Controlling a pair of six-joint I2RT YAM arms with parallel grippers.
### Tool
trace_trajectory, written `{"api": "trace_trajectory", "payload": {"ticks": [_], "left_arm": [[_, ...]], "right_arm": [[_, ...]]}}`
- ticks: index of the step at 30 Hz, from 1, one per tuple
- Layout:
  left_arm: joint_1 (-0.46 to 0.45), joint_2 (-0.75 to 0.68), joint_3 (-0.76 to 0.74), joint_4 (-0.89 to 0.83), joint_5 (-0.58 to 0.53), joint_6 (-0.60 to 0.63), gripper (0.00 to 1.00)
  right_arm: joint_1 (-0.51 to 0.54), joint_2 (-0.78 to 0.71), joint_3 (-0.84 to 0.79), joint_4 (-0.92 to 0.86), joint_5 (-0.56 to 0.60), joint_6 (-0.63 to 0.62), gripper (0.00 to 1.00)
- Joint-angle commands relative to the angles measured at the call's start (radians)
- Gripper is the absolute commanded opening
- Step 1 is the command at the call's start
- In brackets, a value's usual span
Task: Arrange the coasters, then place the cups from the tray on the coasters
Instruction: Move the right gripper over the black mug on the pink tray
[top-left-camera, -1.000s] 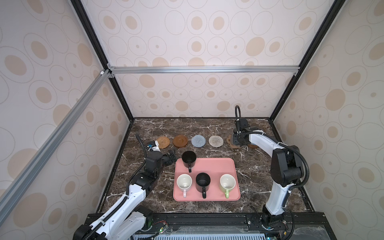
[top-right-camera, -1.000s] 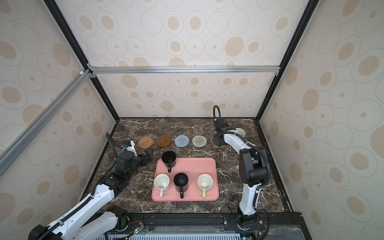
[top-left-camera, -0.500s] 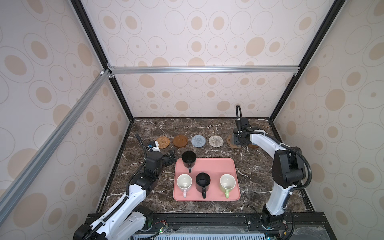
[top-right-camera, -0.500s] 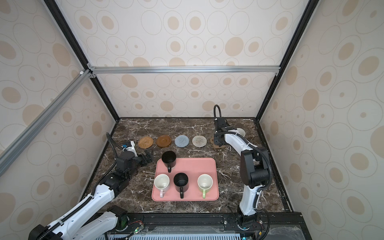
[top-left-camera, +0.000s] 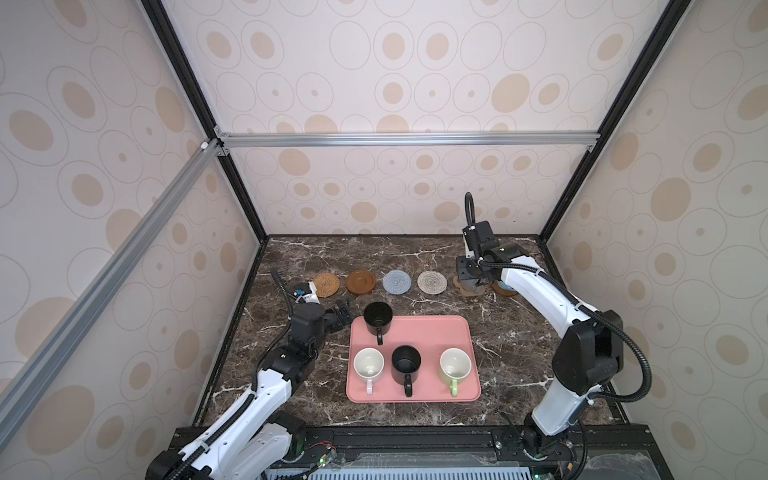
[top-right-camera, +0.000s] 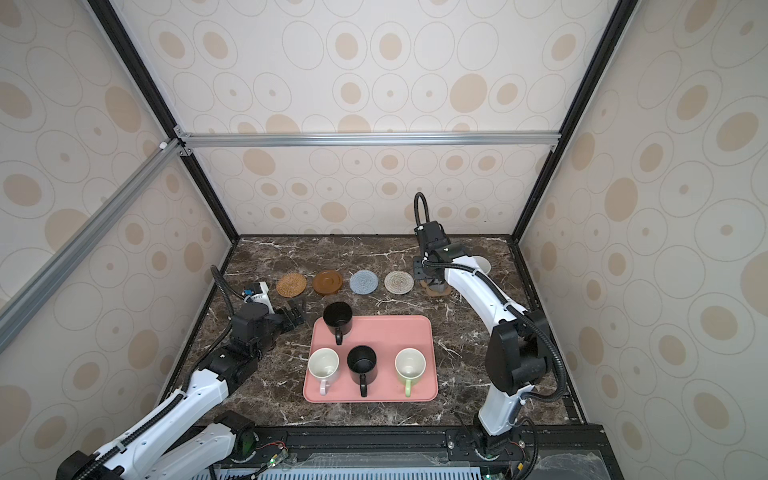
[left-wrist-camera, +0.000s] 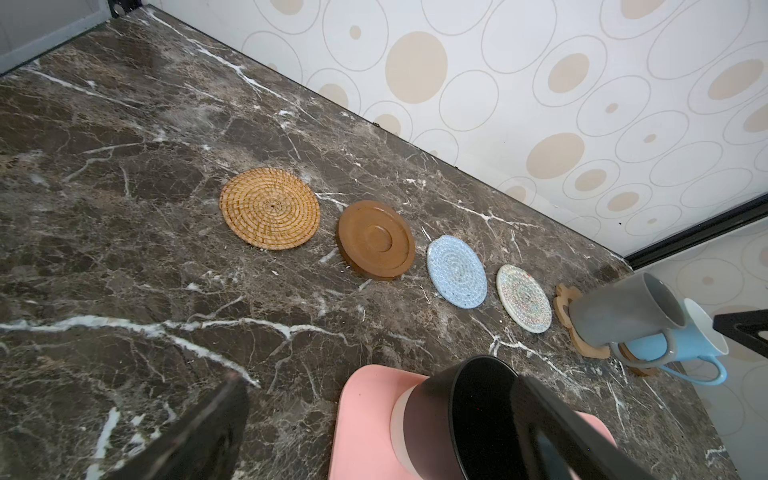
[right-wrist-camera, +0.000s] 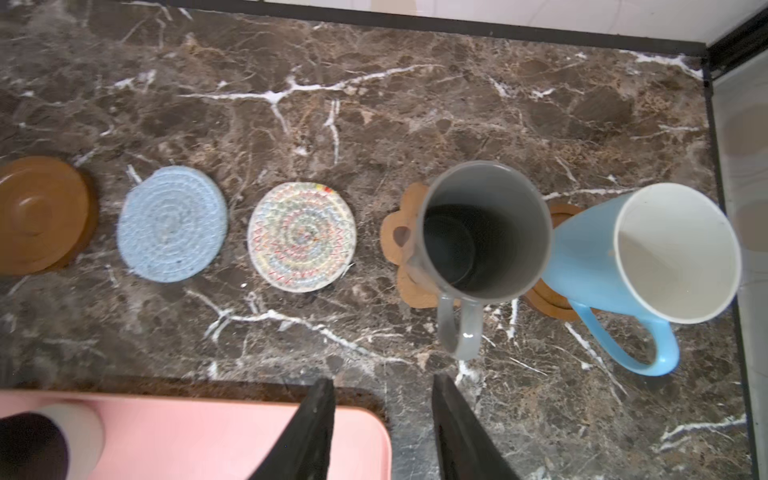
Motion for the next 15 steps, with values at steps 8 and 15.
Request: {"api": "trace_trajectory", "payload": {"ticks": [8, 15], "left_arm": [[-0.008, -0.055, 0.004, -0.066, -0.029, -0.031, 1.00], [-0.008, -0.120, -0.032, -0.082, -0.065, -0.046, 1.00]], "right_arm": [[0.170, -0.035, 0.043, -0.119, -0.011, 0.086, 0.44], [0.253, -0.021, 0.033, -0.121, -0.033, 0.148, 0.45]]}}
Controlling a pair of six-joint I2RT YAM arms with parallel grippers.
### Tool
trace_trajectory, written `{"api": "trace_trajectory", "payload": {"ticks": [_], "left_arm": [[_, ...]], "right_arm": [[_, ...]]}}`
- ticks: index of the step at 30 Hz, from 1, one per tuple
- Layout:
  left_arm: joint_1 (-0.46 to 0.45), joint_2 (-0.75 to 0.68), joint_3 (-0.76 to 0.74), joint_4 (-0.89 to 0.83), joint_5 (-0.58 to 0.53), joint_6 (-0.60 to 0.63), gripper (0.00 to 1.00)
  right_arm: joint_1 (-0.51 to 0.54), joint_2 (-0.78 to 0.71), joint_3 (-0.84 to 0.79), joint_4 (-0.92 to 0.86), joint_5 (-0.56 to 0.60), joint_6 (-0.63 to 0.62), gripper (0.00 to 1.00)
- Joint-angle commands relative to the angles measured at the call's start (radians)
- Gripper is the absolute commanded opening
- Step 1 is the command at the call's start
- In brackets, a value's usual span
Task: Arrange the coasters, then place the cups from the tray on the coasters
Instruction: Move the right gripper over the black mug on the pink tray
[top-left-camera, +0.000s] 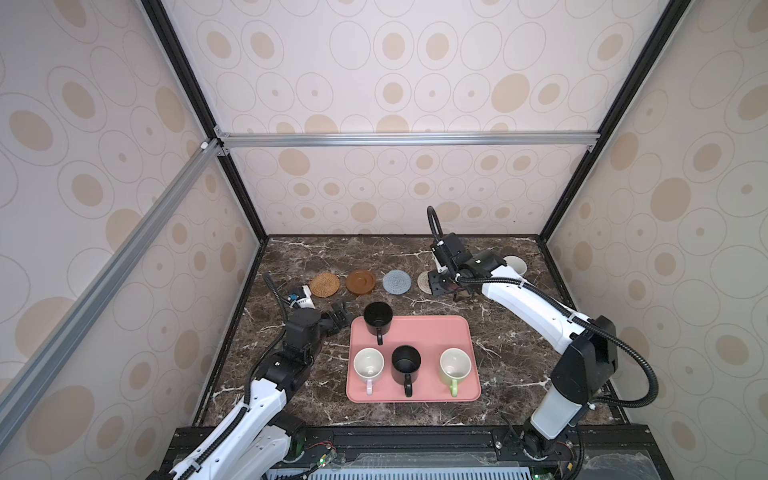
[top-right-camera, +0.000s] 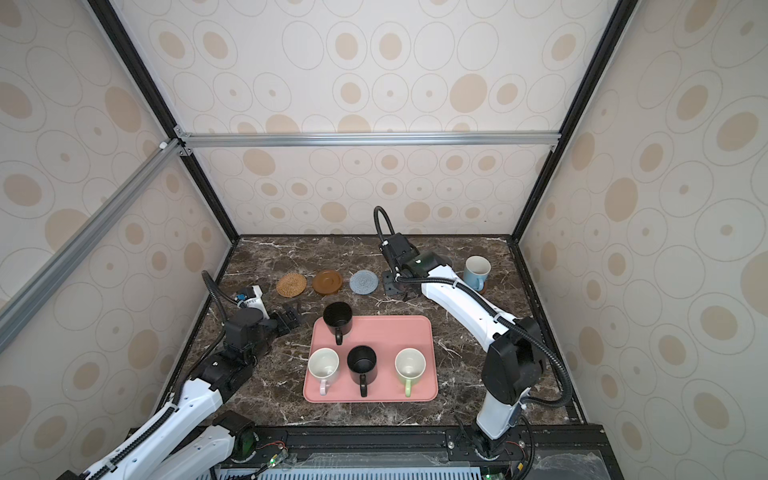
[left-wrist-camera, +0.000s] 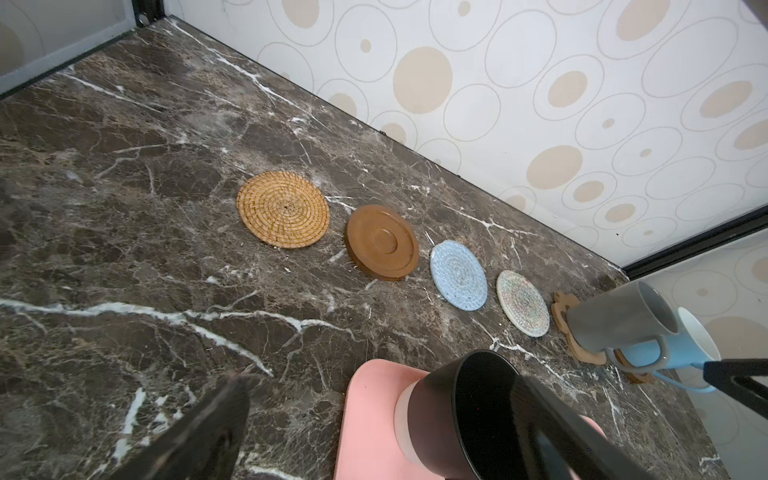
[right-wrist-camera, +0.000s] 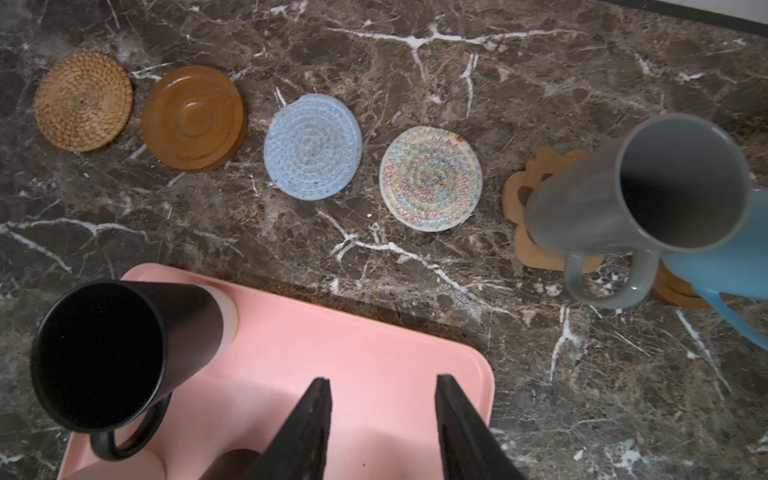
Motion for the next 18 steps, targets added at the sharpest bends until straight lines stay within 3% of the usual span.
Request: {"api": "trace_trajectory", "payload": {"ticks": [1, 18], "left_arm": [[-0.008, -0.020, -0.009, -0.025, -0.038, -0.028, 1.00], [-0.008, -0.032, -0.045, 0.007, -0.045, -0.046, 1.00]], "right_arm": [[0.025, 0.005, 0.016, -0.035, -0.017, 0.056, 0.45], [0.146, 0.078, 0.021, -0.065, -0.095, 0.167, 0.46]]}}
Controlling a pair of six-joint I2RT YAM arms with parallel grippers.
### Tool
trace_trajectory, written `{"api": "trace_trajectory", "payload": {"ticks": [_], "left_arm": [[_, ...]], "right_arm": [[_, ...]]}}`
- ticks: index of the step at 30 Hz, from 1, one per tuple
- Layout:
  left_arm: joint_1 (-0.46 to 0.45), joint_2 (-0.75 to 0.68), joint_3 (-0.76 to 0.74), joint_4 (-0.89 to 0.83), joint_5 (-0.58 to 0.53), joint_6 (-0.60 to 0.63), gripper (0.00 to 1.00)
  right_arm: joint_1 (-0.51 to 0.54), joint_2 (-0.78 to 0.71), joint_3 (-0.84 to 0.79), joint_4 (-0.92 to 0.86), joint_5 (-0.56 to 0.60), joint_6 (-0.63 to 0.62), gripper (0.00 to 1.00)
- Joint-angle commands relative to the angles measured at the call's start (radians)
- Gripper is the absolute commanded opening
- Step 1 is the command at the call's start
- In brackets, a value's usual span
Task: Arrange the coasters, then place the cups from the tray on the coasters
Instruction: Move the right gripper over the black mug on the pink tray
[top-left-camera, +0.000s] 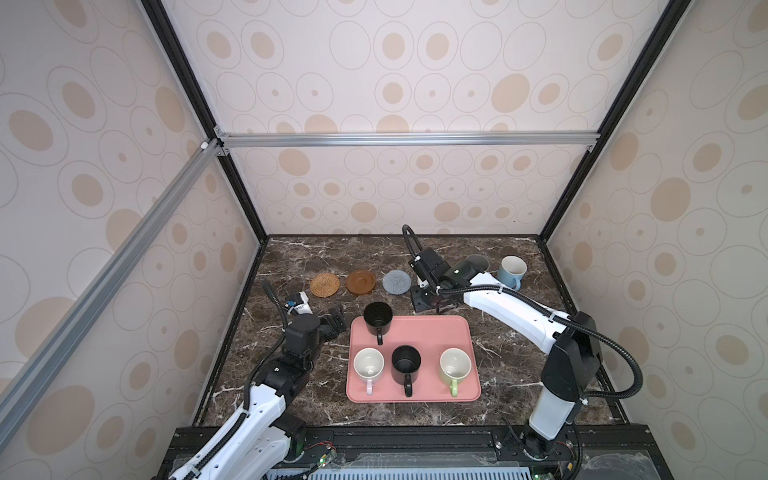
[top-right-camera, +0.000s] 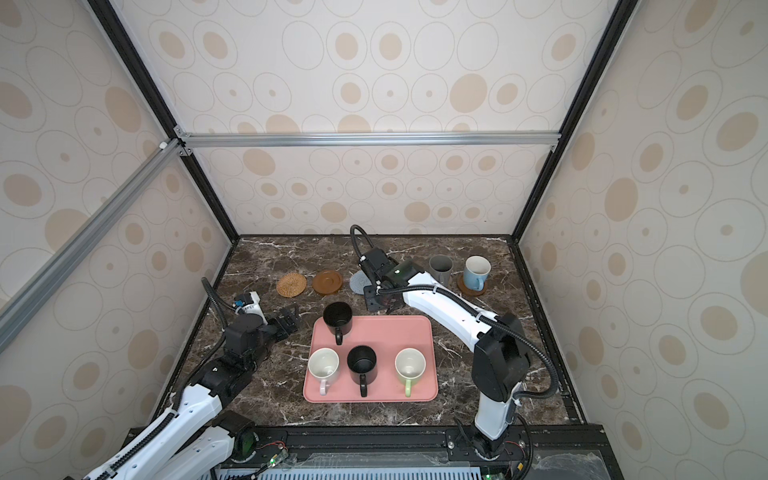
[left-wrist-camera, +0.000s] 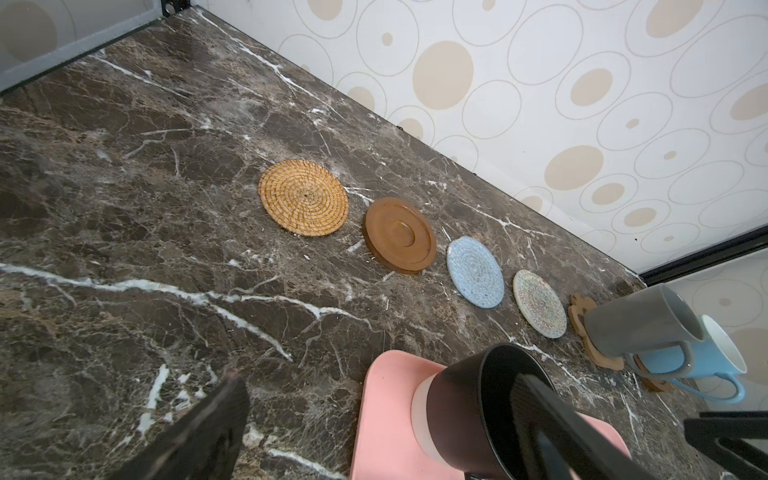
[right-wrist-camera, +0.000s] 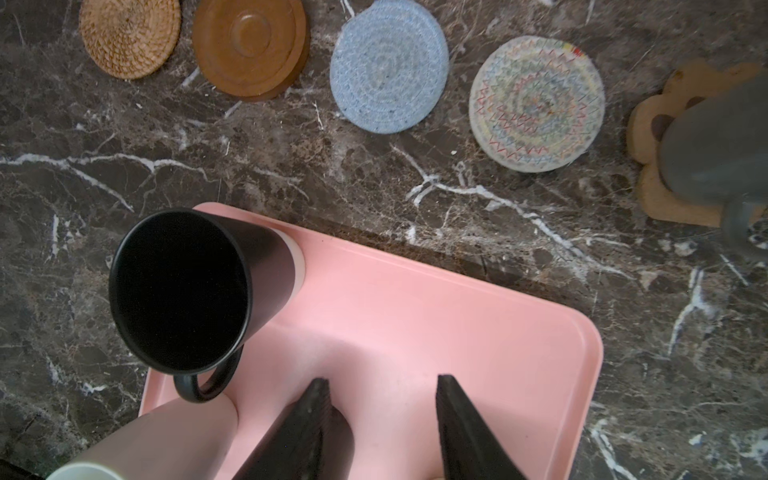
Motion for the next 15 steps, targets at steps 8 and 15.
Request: {"api": "trace_trajectory", "payload": {"ticks": [8, 15], "left_arm": [[-0.008, -0.005, -0.008, 0.018, -0.022, -0.031, 1.00], [-0.007, -0.006, -0.017, 0.025, -0.023, -0.037, 1.00]], "right_arm": [[0.068, 0.033, 0.041, -0.015, -0.065, 0.060, 0.46], [0.115, 0.079, 0.081, -0.031, -0.102, 0.068, 0.46]]}}
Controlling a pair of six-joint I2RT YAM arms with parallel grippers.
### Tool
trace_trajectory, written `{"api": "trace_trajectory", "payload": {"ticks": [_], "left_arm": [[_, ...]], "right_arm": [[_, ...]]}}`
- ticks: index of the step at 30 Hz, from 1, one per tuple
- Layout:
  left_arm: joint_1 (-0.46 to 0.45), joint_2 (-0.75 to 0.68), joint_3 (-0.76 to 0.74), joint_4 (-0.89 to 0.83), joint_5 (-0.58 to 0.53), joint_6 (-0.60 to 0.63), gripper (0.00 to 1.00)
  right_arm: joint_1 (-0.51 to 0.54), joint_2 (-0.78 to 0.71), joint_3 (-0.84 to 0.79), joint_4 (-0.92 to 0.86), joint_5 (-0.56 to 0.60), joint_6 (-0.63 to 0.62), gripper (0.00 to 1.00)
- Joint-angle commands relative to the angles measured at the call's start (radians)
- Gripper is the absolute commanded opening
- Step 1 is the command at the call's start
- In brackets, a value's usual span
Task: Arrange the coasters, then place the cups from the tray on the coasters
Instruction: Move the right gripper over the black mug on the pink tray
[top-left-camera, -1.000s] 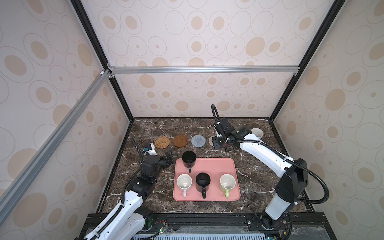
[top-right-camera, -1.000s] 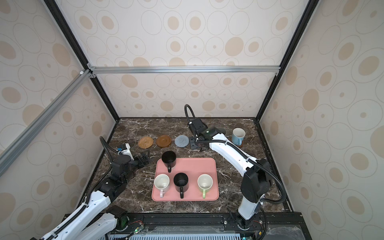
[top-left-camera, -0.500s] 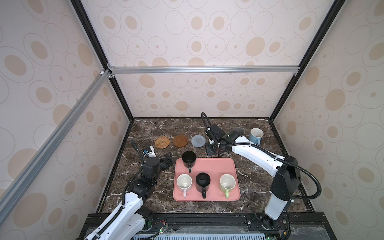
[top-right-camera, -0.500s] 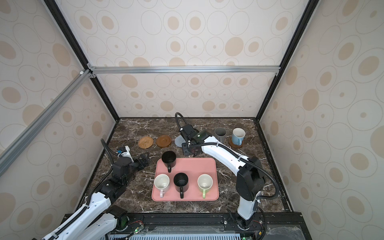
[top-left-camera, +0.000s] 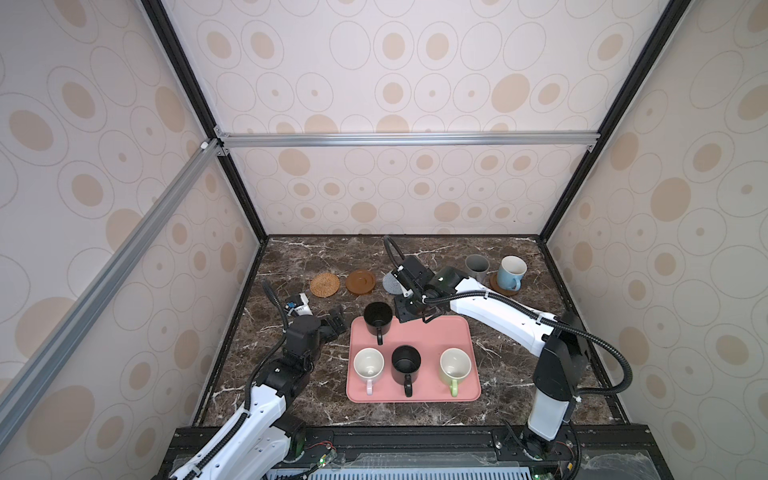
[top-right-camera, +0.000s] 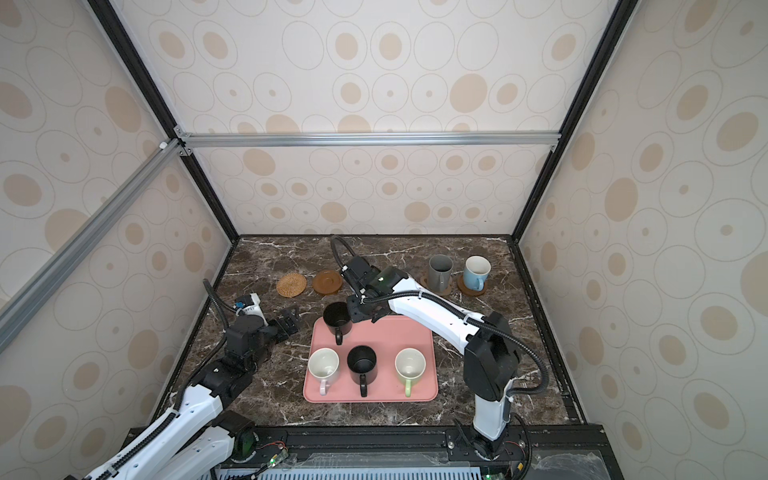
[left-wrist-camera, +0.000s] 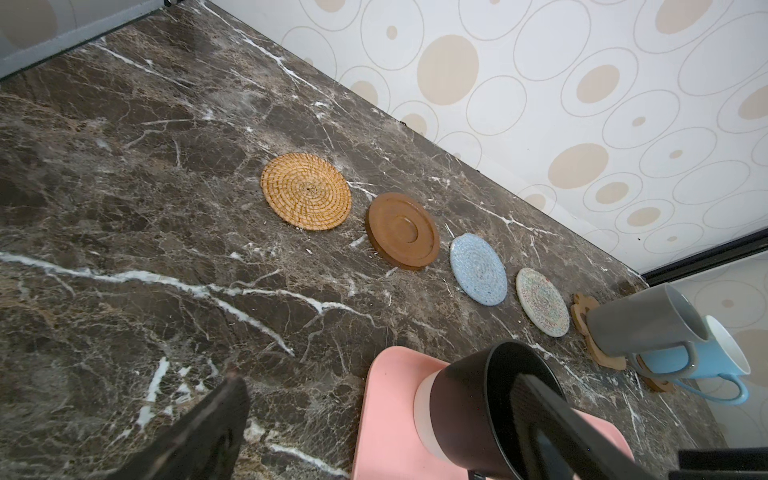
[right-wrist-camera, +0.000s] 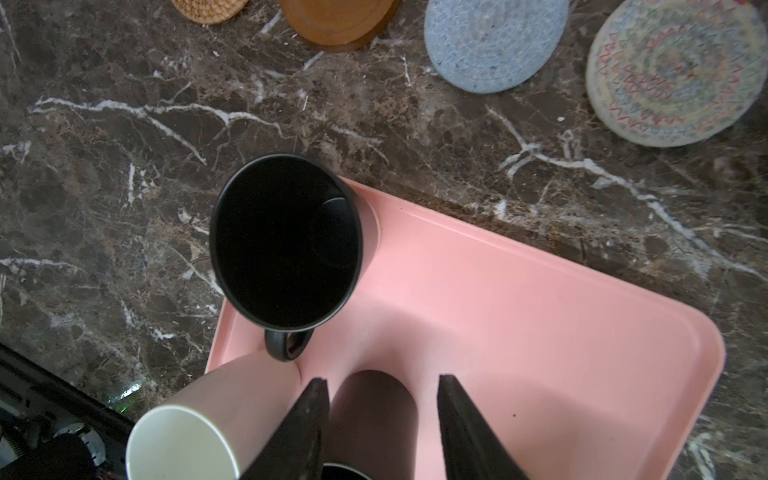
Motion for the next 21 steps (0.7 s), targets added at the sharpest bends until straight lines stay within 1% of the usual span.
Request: {"api": "trace_trajectory", "payload": {"ticks": [1, 13, 21], "left_arm": [[-0.008, -0.007, -0.002, 0.016, -0.023, -0.025, 1.00], [-0.008, -0.035, -0.019, 0.011, -0.032, -0.033, 1.00], [-0.008, -0.035, -0.024, 0.015, -0.026, -0.039, 1.00]], "right_arm": [[0.024, 0.034, 0.031, -0.023, -0.025, 0.020, 0.46], [0.074, 0.089, 0.054, -0.007, -0.079, 0.050, 0.46], [0.098, 0.117, 0.056, 0.000, -0.091, 0.062, 0.46]]}}
